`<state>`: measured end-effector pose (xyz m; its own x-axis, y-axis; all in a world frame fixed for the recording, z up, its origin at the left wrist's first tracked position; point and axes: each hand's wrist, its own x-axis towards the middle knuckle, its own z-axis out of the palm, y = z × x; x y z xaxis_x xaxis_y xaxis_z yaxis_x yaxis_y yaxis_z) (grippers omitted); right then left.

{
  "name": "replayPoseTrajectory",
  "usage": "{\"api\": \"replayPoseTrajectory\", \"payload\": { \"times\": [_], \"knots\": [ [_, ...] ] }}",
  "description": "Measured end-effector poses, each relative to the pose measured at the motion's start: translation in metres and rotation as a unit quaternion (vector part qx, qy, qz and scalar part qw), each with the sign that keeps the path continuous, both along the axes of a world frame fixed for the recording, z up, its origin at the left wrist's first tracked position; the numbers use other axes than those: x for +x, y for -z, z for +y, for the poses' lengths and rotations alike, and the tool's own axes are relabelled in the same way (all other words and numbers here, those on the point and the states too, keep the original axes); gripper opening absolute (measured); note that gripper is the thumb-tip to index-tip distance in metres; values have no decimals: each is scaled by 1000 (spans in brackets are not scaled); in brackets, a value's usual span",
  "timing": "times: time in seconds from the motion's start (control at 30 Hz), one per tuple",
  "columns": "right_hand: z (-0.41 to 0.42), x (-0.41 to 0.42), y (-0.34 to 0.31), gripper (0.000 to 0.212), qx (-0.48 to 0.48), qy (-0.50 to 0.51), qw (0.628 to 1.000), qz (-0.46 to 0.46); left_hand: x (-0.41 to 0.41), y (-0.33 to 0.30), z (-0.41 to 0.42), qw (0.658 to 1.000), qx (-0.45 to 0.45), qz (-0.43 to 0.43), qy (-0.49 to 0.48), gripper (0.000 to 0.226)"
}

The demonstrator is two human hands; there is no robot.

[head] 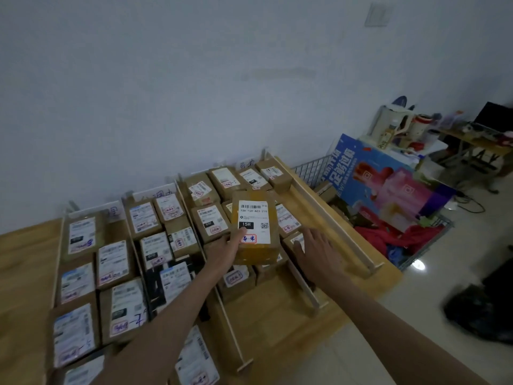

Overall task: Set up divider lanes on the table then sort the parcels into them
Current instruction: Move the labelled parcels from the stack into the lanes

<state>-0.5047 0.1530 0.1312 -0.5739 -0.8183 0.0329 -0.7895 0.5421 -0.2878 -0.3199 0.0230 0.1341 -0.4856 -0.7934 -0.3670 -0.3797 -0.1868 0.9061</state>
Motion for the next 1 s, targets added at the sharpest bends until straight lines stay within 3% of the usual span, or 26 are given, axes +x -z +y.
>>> {"api": "replayPoseTrajectory", "payload": {
  "times": [0.23,0.57,0.63,0.73,0.83,0.9,1.0],
  "knots": [
    [-36,-96,10,47,18,-1,1000,0,-95,21,-30,999,20,-27,-1,50],
    [-79,-211,32,44,10,-55,998,-21,-200,35,-40,997,28,-55,-42,27],
    [-86,-236,37,43,15,-74,997,-32,-223,45,-38,996,44,-47,-60,42],
    [-94,-272,41,41,16,-105,993,-43,-258,58,-32,992,45,-59,-97,85],
    [-96,-301,44,42,-2,-130,990,-63,-293,58,-23,987,52,-64,-139,76],
    [-96,-317,48,54,-10,-145,985,-95,-318,54,-15,985,70,-54,-151,67],
    [-98,-336,56,66,-24,-147,976,-161,-347,59,-12,975,94,-49,-196,81]
  ]
}}
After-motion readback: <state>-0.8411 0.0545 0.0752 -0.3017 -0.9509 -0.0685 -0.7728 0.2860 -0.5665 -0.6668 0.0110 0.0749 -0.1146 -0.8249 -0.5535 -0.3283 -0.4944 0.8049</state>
